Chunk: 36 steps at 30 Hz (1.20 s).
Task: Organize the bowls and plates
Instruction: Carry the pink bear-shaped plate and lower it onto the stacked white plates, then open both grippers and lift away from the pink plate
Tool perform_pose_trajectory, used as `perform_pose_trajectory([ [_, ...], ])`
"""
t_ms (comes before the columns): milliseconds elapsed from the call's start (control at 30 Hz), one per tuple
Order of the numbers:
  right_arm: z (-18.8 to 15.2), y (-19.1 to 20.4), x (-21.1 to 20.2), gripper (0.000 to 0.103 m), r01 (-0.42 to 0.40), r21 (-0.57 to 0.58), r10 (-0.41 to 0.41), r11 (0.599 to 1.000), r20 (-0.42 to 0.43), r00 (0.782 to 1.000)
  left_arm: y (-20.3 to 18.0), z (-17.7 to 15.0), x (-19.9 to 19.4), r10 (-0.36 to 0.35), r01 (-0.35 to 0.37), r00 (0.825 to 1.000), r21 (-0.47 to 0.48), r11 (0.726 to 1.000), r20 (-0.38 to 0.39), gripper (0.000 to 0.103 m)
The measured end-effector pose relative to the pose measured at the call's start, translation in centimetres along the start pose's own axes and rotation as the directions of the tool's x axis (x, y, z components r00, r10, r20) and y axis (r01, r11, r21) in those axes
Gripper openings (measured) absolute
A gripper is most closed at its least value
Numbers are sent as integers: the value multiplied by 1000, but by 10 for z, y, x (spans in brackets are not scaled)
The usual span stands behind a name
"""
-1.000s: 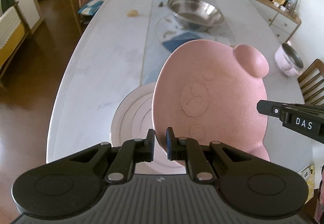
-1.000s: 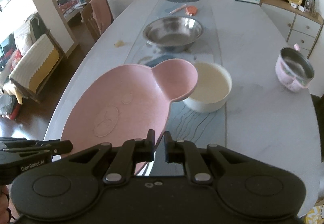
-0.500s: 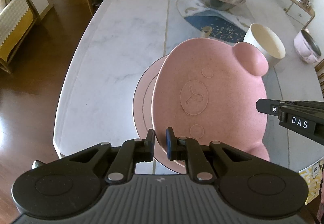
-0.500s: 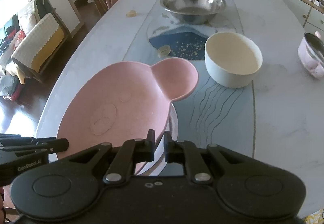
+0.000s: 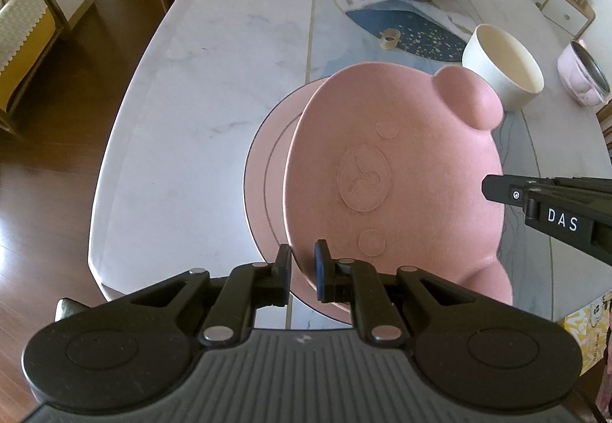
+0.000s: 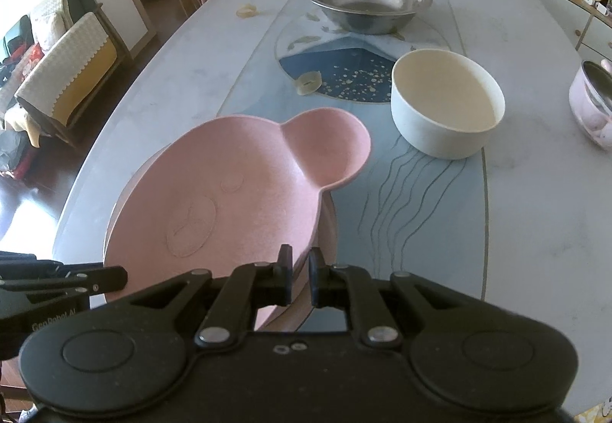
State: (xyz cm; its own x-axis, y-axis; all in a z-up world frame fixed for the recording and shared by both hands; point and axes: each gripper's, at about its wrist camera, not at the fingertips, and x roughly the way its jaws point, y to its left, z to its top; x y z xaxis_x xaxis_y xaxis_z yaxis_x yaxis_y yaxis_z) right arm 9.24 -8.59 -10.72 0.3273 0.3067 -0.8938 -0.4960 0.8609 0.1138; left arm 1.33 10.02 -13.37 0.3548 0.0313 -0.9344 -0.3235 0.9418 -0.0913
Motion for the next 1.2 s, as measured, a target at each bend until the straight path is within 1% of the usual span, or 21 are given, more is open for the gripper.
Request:
perform_pose_trajectory([
  [133,1,-1,2,16,0,15,0,1000,-7,1000,-1,1,0,-14,14,1000,1,1000,-9,11],
  [233,2,-3,2,18,-9,20,9,1000,-7,1000,-3,1,-1,2,-2,1000,25,1000,7,11],
  [433,2,-5,-4,21,-22,20,22,1000,-2,1000,-1,3,-7,6,-7,1000,30,1000,25,12],
  [467,3,-5,-6,22,-27,17,27,999,0,1000,-1,3,-9,7,-8,1000,33,999,30,13],
  [600,6,-3,-19,23,-50,-3,50,999,17,999,-4,8,-21,0,-3,997,51,999,71,21],
  [733,12,-3,-35,26,-74,-20,75,997,40,996,-11,16,-37,-15,7,992,65,998,126,33],
  [833,17,-6,-47,30,-85,-27,86,996,62,994,-17,23,-48,-24,12,986,75,997,165,48],
  [867,19,-7,-50,32,-89,-28,91,996,67,994,-20,26,-51,-27,13,984,79,997,179,51],
  [1000,28,-15,-66,35,-96,-39,100,995,103,990,-32,39,-62,-42,22,975,94,995,218,51],
  [1200,51,-33,-84,45,-92,-53,99,994,160,982,-55,63,-73,-50,18,962,119,993,270,52],
])
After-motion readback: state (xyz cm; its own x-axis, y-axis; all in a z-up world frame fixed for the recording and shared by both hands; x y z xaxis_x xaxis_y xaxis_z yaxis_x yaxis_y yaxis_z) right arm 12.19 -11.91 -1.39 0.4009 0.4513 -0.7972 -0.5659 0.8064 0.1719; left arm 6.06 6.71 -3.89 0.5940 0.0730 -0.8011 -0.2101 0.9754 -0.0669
